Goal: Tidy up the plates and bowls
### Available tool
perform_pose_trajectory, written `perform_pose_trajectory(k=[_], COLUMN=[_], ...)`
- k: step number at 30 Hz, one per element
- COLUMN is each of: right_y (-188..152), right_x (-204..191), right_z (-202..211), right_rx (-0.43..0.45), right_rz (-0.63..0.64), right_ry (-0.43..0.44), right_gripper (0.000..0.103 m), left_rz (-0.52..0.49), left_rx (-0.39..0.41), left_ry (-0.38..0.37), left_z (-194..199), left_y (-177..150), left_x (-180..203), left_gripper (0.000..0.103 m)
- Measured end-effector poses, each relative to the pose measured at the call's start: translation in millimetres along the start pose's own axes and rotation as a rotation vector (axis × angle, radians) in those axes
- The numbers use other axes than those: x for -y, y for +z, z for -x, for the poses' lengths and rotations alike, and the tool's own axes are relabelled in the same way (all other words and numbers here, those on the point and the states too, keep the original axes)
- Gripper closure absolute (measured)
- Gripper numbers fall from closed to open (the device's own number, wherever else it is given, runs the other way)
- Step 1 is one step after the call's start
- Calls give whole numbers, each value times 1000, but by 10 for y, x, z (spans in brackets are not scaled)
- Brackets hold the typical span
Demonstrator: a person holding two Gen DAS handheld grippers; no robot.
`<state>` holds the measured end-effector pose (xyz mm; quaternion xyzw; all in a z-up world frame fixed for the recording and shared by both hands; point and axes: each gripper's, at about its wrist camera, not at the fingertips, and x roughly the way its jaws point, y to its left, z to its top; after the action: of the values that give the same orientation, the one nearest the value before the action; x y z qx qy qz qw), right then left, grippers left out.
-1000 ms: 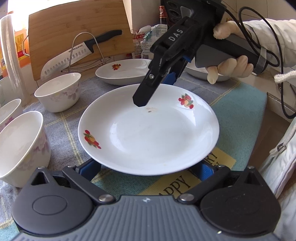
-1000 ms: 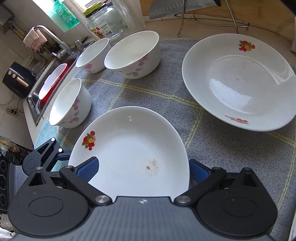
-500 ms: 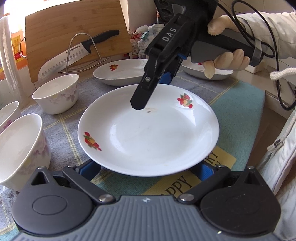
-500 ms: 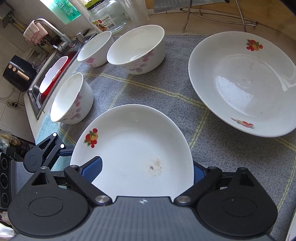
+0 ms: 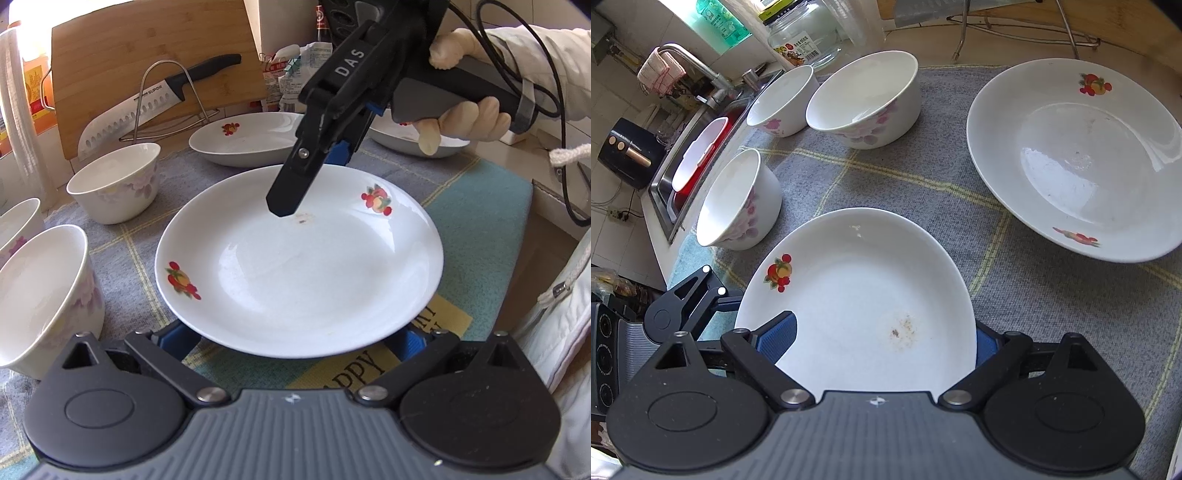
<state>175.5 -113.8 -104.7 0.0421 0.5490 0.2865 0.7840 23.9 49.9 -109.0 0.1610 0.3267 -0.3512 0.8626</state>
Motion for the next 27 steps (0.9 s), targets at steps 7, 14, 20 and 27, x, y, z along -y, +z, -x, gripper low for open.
perform_pose_trajectory(k=[7, 14, 20, 27], right_y=[-34, -72, -118, -171], right_x=[-34, -35, 26, 152], right_z=[48, 164, 293, 479], right_rx=[5, 25, 46, 68], right_rz=[14, 27, 27, 31], right_ry=[7, 6, 10, 7], right_gripper=[6, 6, 6, 6], left_rz=[-4, -21, -33, -52], left_rx=[-5, 3, 6, 8], left_ry=[15, 26, 26, 26], left_z=[25, 64, 43, -6], left_y=[26, 85, 188, 382], left_x=[5, 61, 125, 262], left_gripper=[1, 1, 1, 1])
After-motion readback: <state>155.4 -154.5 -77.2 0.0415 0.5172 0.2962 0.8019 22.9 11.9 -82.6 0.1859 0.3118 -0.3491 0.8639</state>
